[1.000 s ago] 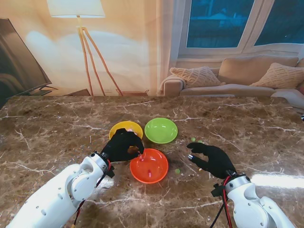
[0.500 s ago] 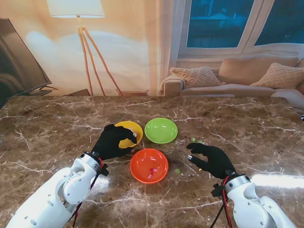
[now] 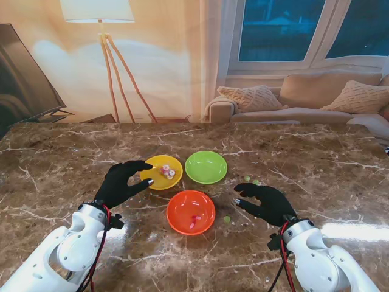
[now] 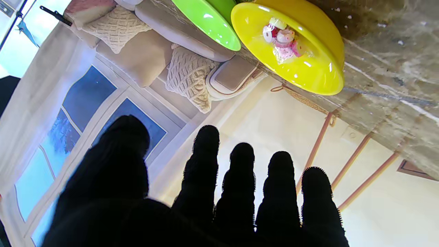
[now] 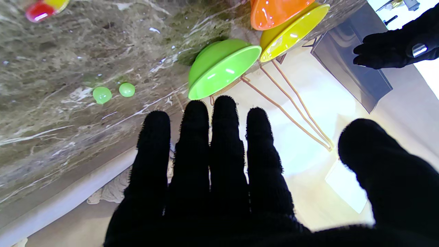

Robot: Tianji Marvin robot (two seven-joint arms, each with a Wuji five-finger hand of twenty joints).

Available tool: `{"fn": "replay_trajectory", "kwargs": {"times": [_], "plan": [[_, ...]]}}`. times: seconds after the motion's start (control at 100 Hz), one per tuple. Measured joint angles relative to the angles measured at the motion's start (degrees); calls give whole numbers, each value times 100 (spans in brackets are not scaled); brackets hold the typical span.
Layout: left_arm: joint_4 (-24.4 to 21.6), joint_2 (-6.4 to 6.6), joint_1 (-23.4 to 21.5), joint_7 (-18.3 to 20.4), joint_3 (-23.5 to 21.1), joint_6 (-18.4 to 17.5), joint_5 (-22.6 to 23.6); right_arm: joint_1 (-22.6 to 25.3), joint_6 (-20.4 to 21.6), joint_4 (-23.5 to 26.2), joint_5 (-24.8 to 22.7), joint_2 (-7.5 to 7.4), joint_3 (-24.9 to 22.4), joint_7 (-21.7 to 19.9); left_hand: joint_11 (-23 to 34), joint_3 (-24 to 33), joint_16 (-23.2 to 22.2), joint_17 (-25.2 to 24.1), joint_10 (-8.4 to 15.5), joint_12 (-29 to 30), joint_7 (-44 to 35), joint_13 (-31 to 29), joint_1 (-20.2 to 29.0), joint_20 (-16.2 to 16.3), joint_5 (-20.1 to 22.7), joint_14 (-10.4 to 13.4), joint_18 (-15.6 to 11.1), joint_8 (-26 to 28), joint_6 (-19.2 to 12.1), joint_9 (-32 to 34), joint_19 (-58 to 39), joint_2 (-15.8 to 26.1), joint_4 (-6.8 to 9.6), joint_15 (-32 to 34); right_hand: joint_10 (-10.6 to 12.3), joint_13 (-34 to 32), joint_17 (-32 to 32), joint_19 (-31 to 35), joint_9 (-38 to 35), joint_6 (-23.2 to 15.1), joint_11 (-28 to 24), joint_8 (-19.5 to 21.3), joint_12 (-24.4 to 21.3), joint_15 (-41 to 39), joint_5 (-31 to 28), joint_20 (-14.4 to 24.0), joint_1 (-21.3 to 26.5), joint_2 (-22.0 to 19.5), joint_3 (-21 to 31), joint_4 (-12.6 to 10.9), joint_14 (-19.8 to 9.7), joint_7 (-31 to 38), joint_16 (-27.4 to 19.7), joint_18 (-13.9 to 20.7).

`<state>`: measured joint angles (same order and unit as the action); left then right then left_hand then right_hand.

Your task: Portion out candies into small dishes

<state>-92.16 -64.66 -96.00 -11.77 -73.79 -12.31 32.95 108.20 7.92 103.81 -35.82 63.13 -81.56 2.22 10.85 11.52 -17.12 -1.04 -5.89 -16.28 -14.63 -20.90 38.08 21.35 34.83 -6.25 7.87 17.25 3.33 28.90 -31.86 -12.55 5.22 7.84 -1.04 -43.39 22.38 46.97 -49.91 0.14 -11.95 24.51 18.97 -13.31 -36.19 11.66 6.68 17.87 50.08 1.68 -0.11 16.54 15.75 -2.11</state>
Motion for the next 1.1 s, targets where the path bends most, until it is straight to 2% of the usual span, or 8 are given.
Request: {"fn": "replay_trajectory", "kwargs": {"times": [0.12, 0.24, 0.41, 0.57, 0.73, 0.79, 0.92, 1.1], "plan": [[28, -47, -65, -88, 1, 18, -32, -56, -87, 15, -24, -12, 55, -75, 11, -353, 141, -35, -13, 140, 210, 155, 0, -360, -7, 0, -61, -115, 93, -209, 50, 332, 6, -73, 0, 0, 0, 0, 0, 0, 0, 0, 0, 0, 0, 0, 0, 0, 0, 0, 0, 0, 0, 0], [57, -88, -122, -135, 1, 39, -233, -97, -170, 42, -63, -22, 94, -135, -6, -530, 202, -53, -35, 171, 314, 259, -1, -518, -8, 0, -64, -140, 190, -210, 228, 553, 63, -80, 0, 0, 0, 0, 0, 0, 0, 0, 0, 0, 0, 0, 0, 0, 0, 0, 0, 0, 0, 0], [77, -145, -204, -384, -1, 120, -285, -134, -274, 91, -172, -38, 106, -256, -52, -568, 214, -80, -73, 214, 323, 302, -1, -590, -8, 0, -64, -141, 230, -212, 464, 570, 65, -83, 0, 0, 0, 0, 0, 0, 0, 0, 0, 0, 0, 0, 0, 0, 0, 0, 0, 0, 0, 0], [71, -154, -257, -351, -39, 116, -286, -135, -400, 114, -403, -44, 40, -293, -64, -608, 216, -80, -75, 215, 324, 357, -1, -592, -8, 0, -64, -141, 230, -212, 554, 571, 66, -129, 0, 0, 0, 0, 0, -43, 0, 0, 0, 0, 0, 0, 0, 9, 7, 0, 0, 0, 0, 0], [46, -154, -287, -356, -60, 118, -282, -114, -563, 106, -787, -49, -61, -227, -113, -608, 216, -80, -76, 216, 324, 358, -1, -592, -8, 0, -64, -141, 231, -212, 625, 571, 123, -131, 5, 0, -6, 0, 26, -64, 0, 0, 0, 4, 0, 0, 75, 287, 216, -1, 0, 0, 1, 0], [32, -154, -300, -360, -70, 118, -275, -109, -639, 82, -853, -53, -90, -210, -113, -609, 216, -80, -77, 216, 324, 358, -1, -592, -8, 0, -64, -141, 231, -212, 627, 571, 162, -131, 13, 0, -95, 0, 193, -125, 57, 0, 0, 62, 0, 0, 369, 478, 304, -3, -1, 0, 1, 0], [4, -154, -333, -358, -97, 118, -266, -107, -793, -36, -1250, -71, -128, -171, -114, -658, 216, -80, -78, 216, 324, 359, -1, -592, -8, 0, -64, -141, 231, -212, 686, 572, 164, -131, 15, 614, -549, -238, 828, -140, 212, 68, 0, 252, 4, 0, 781, 875, 438, 41, -5, 134, 1, 0], [-9, -155, -356, -359, -133, 122, -266, -129, -1010, -340, -1631, -98, -82, 116, -115, -660, 216, -80, -95, 216, 324, 359, -1, -592, -8, 0, -64, -142, 231, -212, 700, 572, 164, -131, -37, 2055, -1277, -960, 1865, -445, 301, 434, -83, 382, -94, 276, 1440, 1582, 794, 207, -14, 466, 25, 82]]}}
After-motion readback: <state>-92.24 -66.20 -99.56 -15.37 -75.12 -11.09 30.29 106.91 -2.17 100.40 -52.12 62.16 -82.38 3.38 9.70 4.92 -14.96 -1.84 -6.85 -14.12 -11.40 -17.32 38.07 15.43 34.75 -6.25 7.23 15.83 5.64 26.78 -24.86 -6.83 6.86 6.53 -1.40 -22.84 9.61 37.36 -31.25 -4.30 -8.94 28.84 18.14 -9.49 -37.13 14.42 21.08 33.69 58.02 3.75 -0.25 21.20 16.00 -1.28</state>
